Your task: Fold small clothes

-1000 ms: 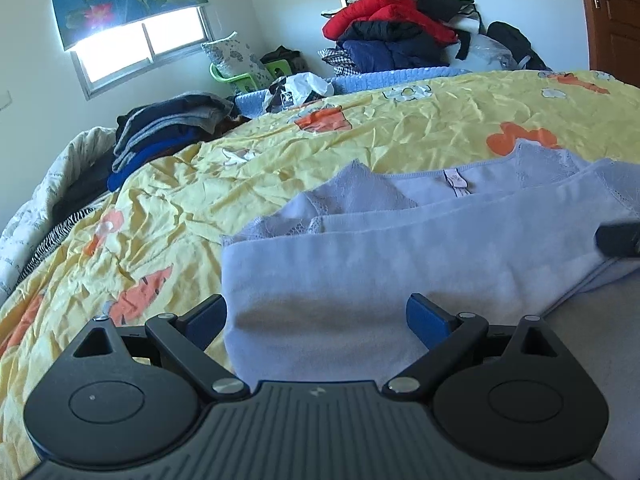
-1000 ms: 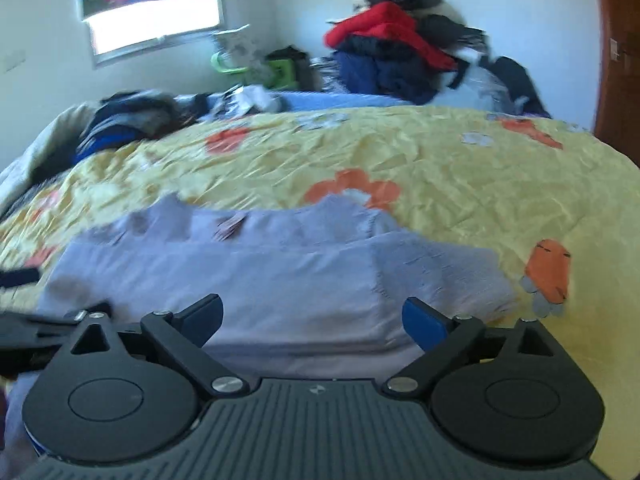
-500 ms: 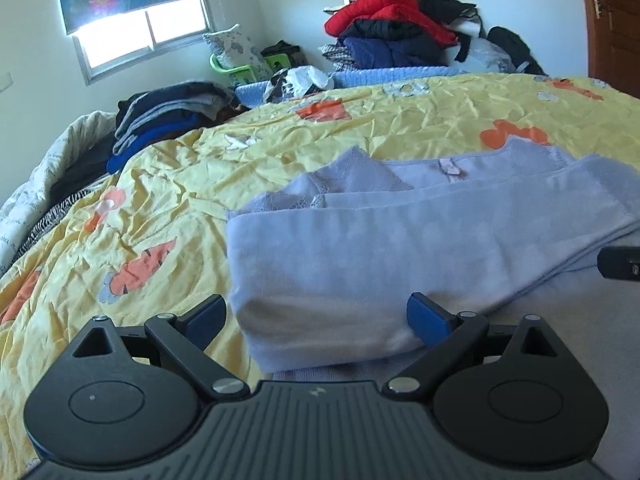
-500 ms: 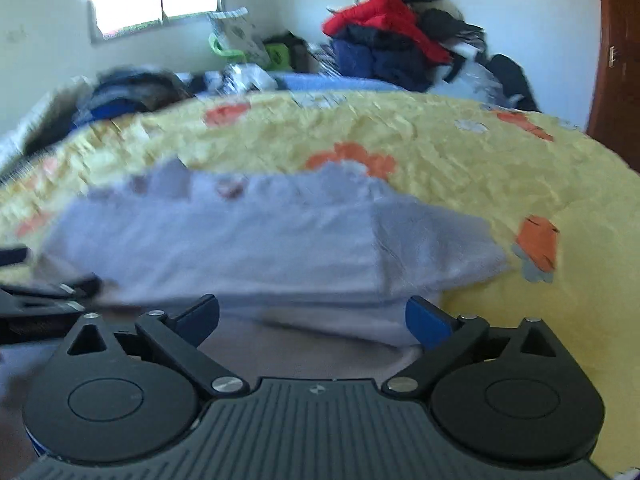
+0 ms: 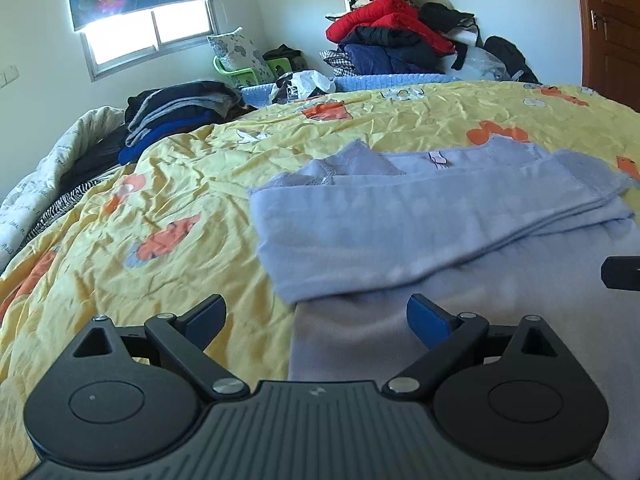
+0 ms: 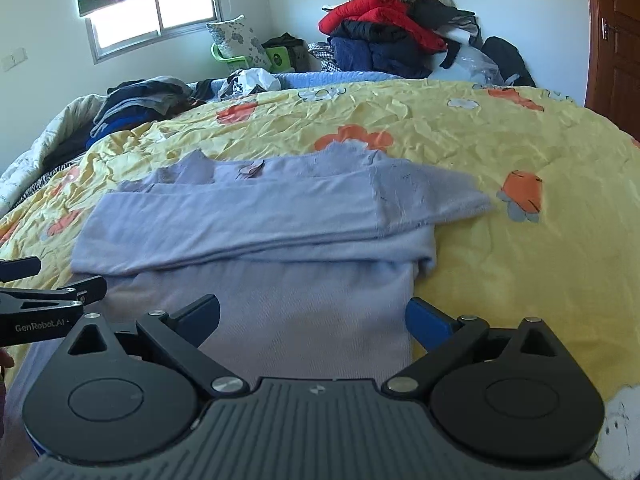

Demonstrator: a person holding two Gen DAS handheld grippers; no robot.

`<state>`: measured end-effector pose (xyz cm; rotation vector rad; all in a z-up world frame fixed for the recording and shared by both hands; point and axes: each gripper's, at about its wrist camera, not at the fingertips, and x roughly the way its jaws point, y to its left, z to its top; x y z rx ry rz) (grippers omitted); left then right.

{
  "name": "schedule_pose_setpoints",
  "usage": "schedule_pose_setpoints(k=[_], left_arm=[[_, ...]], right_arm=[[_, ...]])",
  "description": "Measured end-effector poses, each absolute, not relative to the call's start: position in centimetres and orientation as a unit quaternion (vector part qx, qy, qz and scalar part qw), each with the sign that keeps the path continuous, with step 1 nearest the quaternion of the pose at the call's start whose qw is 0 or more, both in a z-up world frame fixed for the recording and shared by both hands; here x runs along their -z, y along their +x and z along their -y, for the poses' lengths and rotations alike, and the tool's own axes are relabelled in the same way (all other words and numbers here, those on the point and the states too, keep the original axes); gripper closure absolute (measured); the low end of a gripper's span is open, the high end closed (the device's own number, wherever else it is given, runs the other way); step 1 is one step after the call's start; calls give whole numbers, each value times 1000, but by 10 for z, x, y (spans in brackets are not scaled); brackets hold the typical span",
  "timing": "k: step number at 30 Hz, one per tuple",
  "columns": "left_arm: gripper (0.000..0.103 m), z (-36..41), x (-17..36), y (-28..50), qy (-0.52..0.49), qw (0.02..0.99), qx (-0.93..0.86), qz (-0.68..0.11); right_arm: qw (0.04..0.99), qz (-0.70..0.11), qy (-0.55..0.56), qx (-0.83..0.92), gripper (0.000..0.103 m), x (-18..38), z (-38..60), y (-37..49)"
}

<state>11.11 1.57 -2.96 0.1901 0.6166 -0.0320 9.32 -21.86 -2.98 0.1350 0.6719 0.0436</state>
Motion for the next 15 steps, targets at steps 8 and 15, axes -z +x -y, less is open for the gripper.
schedule_pose_setpoints(k=[8, 15], left_arm=[[5, -47, 37, 68, 83, 944, 16, -319], [5, -63, 41, 38, 55, 939, 44, -336]], right_arm=[[944, -326, 54, -15, 2, 31, 226, 43], [941, -327, 80, -32, 2, 34, 225, 0]])
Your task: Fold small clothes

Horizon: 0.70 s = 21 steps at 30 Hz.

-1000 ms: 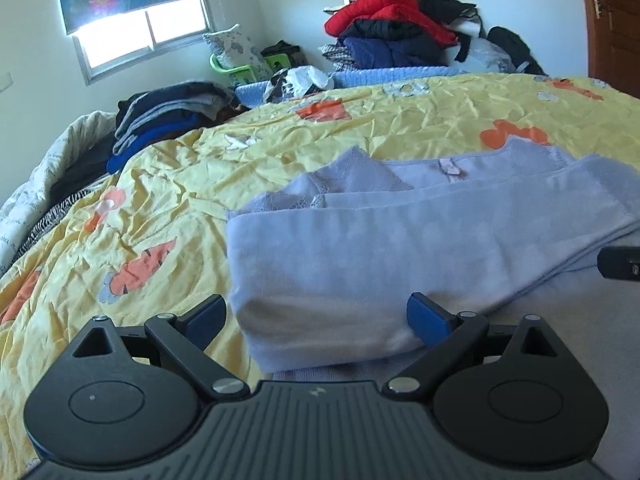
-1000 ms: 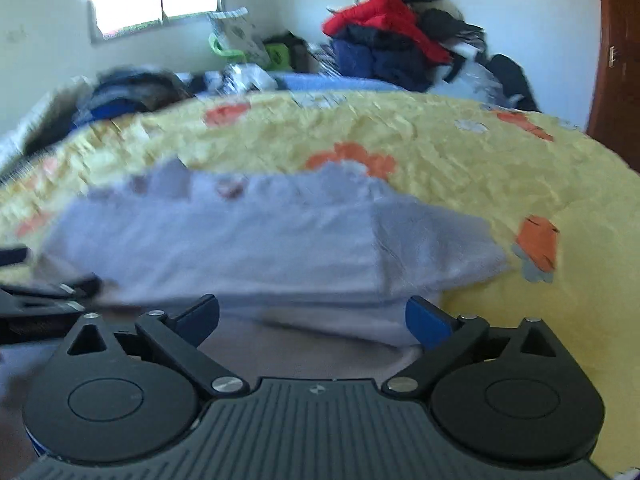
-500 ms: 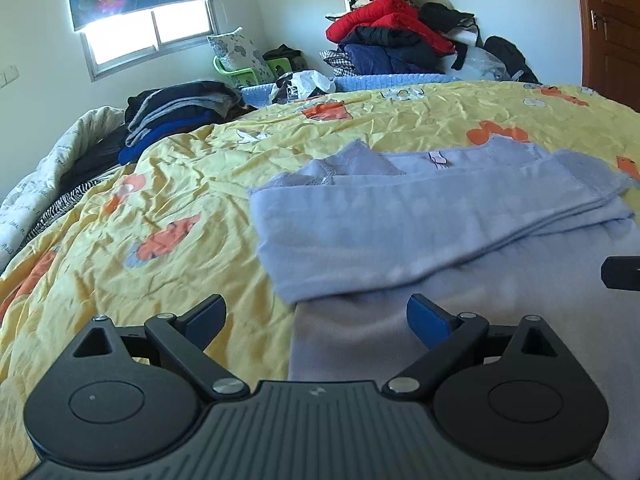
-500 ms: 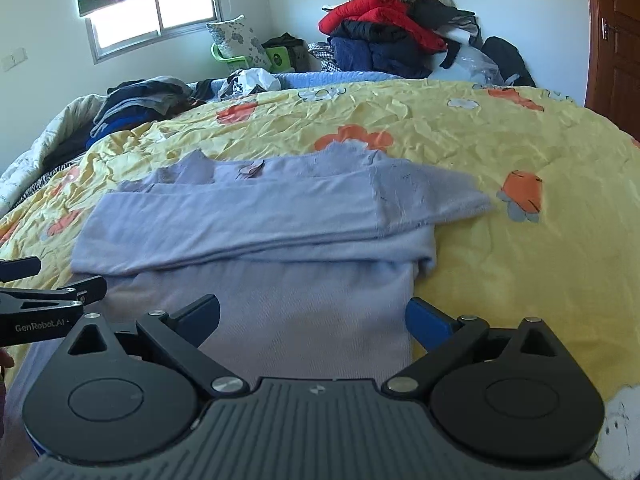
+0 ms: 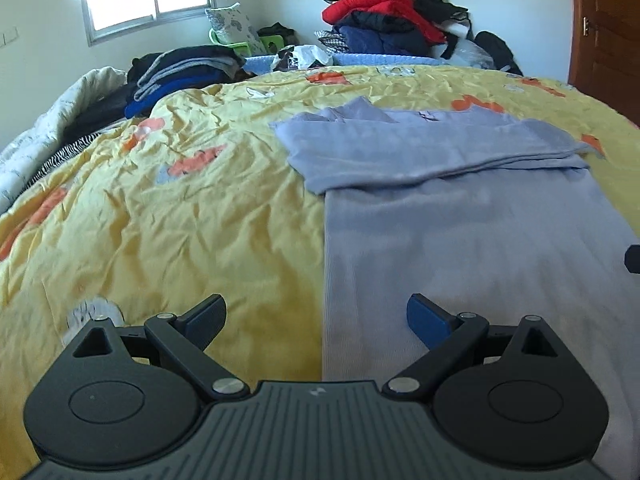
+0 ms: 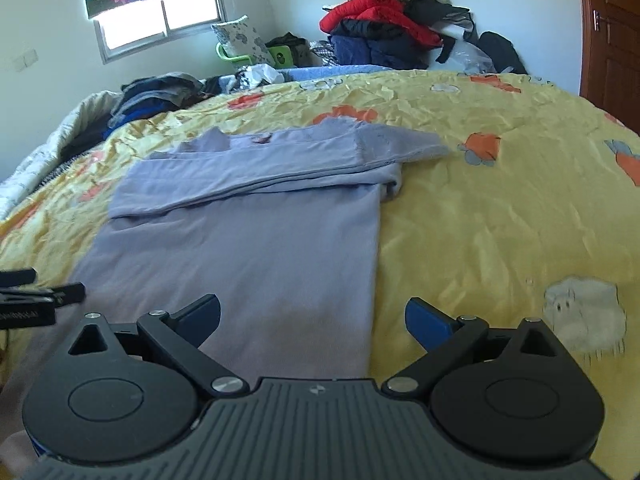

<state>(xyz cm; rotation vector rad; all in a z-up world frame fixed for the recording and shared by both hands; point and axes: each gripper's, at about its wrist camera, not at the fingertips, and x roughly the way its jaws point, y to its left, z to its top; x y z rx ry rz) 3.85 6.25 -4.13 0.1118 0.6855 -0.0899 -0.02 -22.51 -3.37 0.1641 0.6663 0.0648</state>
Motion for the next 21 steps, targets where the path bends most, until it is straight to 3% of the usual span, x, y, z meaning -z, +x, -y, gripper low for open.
schedule_pose_setpoints(k=[12, 21], left_arm=[[5, -81, 36, 27, 42, 947, 11, -318], [5, -82, 35, -1, 76, 941, 60, -324]], right_arm=[[955, -296, 26, -13, 3, 30, 214, -22], [946, -321, 40, -28, 3, 33, 220, -28]])
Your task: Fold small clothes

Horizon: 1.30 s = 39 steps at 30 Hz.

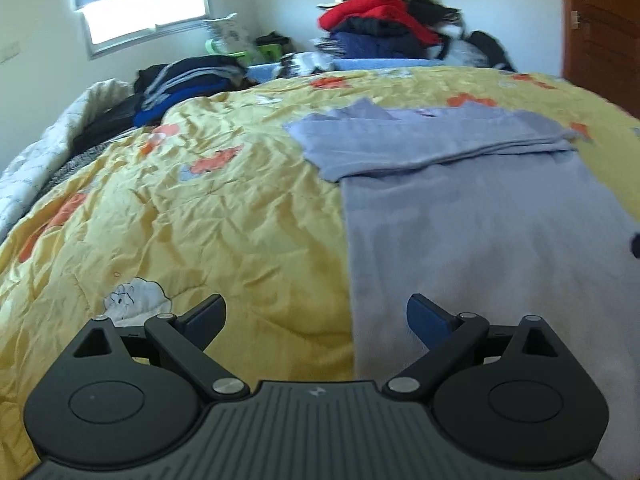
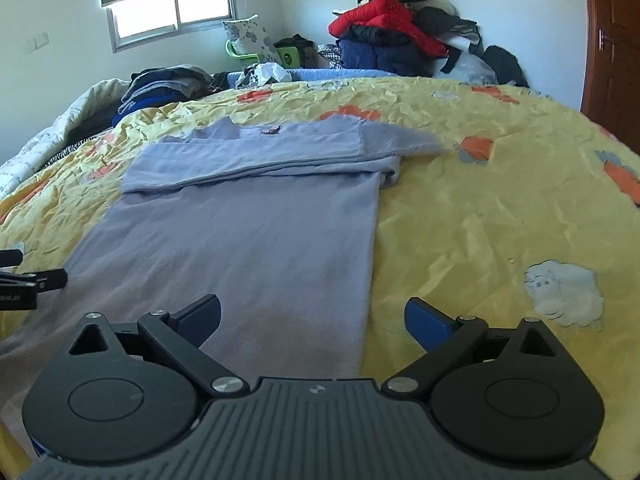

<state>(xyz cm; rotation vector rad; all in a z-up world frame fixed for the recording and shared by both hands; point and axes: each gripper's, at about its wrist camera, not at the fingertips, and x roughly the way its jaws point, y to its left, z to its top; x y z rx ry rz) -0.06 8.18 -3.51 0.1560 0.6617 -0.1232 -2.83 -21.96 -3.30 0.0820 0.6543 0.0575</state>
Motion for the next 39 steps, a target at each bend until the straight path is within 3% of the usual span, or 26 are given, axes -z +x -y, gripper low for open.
schedule_pose_setpoints(k=[9, 39], left_arm=[[5, -94, 30, -35, 69, 921, 136, -357], [5, -70, 37, -56, 77, 918, 29, -388]], right_arm=[[942, -316, 68, -86, 3, 14, 229, -55], [923, -368, 57, -103, 2, 18, 181, -81]])
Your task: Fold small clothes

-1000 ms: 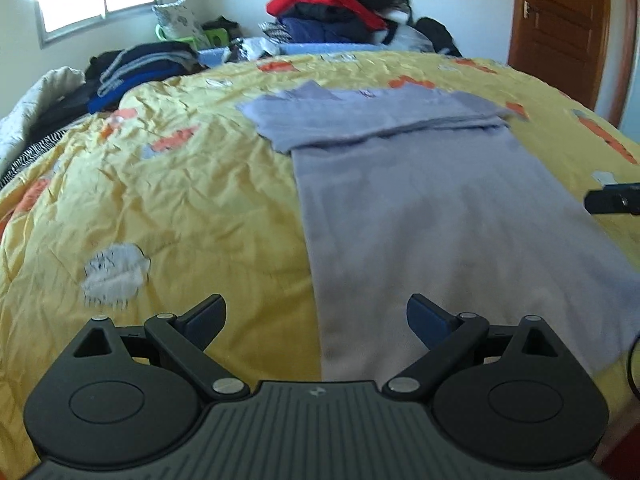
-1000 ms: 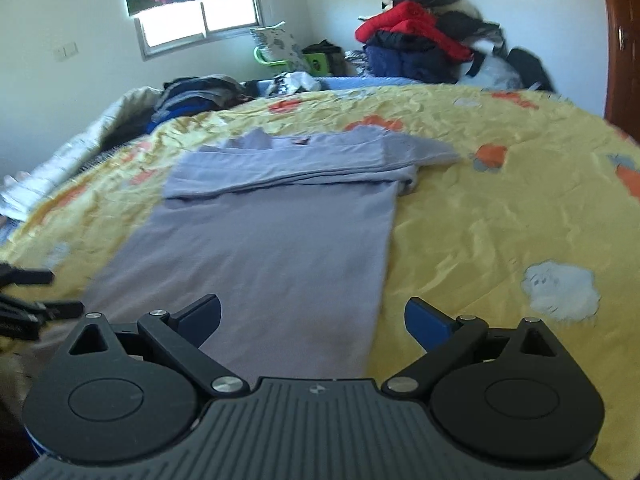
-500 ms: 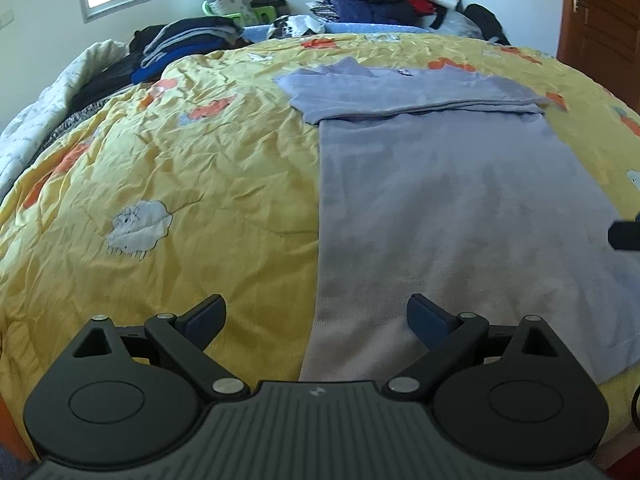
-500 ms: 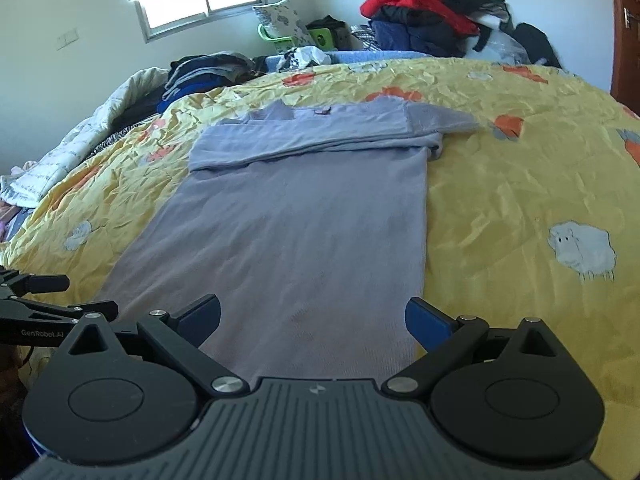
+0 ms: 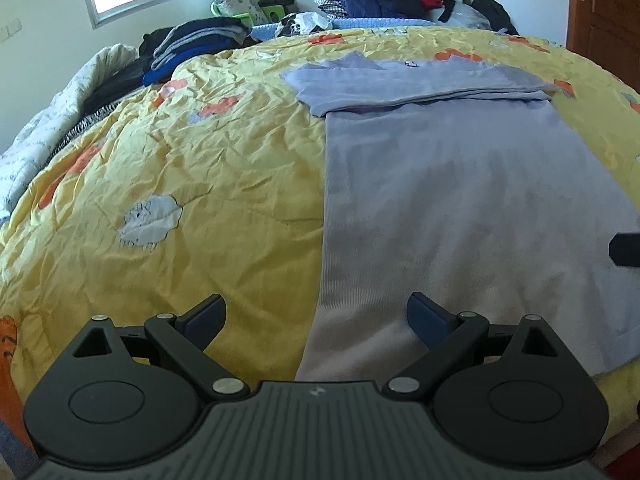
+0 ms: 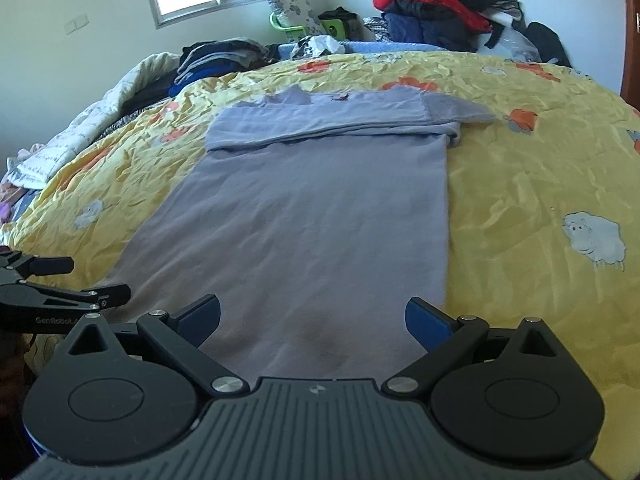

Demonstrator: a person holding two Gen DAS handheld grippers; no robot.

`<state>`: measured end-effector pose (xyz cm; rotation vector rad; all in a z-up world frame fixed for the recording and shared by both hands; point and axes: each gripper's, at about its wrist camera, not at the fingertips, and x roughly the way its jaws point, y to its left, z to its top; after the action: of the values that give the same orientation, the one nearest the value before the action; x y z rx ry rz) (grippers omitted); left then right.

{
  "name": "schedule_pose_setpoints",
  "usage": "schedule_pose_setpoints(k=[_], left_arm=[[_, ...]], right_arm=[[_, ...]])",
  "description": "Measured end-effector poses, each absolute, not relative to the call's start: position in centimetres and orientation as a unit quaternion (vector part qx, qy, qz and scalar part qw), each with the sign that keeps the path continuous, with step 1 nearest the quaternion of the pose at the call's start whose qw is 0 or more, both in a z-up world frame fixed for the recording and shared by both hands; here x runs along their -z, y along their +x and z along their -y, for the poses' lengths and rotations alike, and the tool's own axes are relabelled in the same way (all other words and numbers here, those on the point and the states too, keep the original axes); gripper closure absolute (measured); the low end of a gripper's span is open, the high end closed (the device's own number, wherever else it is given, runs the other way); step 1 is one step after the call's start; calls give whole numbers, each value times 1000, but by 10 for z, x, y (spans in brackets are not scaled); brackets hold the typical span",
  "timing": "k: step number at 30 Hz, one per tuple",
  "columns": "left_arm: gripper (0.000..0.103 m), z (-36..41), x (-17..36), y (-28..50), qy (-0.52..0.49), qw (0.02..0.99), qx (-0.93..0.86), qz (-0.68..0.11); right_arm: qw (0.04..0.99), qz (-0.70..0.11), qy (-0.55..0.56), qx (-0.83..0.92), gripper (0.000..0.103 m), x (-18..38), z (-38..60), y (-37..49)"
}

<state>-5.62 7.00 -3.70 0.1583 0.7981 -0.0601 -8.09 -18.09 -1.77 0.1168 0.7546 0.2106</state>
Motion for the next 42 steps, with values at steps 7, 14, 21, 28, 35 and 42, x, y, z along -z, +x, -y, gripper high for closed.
schedule_pose_setpoints(k=[7, 14, 21, 28, 35, 42], left_arm=[[5, -76, 38, -54, 59, 916, 31, -395], [5, -74, 39, -54, 68, 916, 33, -394], [5, -78, 39, -50, 50, 910, 36, -410], [5, -84, 41, -51, 26, 907, 44, -418], [5, -85, 41, -51, 23, 907, 45, -419], [5, -87, 41, -51, 19, 906, 50, -419]], right_arm=[[923, -365, 50, -110, 2, 17, 176, -82], [923, -365, 52, -111, 2, 16, 177, -82], [924, -361, 50, -112, 2, 15, 176, -83], [926, -357, 43, -113, 2, 16, 174, -84], [925, -359, 45, -113, 2, 17, 174, -84], [925, -361, 46, -113, 2, 17, 173, -84]])
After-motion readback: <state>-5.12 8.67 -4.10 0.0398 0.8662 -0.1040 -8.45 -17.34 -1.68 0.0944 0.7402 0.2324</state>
